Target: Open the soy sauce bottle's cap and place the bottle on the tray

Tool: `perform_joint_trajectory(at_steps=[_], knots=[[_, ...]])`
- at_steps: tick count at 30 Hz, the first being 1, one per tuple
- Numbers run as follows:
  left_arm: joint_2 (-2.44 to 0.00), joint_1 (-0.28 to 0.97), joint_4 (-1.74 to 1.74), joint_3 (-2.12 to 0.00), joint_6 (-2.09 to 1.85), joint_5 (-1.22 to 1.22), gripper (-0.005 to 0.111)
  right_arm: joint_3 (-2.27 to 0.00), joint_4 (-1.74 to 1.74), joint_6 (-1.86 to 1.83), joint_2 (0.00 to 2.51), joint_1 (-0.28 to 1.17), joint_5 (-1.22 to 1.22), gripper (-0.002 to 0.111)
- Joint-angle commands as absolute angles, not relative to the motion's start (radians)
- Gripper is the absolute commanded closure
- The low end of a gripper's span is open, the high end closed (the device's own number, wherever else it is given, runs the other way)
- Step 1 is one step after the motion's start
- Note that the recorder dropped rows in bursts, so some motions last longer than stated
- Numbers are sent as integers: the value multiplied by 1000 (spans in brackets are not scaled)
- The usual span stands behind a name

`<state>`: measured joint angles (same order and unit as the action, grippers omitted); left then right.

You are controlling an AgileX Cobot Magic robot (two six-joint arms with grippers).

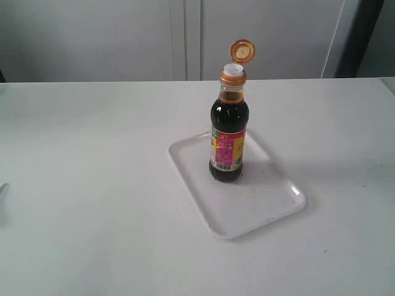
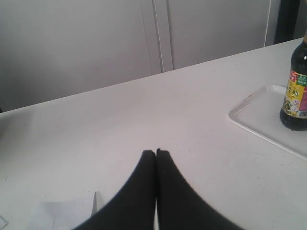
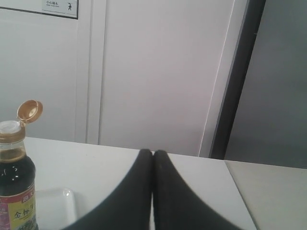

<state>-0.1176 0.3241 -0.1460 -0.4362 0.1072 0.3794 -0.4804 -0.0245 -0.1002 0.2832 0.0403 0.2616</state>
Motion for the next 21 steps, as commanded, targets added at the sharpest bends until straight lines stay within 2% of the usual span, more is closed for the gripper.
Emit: perform_joint_trajectory(at_steps=[1, 13, 21], knots=[[-110, 322, -135, -429, 113, 381, 107, -476, -30, -94, 282, 28, 262, 108], [-110, 322, -76, -425, 35, 379, 107, -476, -30, -94, 282, 28, 262, 108], [-81, 315, -67, -332, 28, 268, 107, -476, -30, -94, 282, 28, 262, 108]])
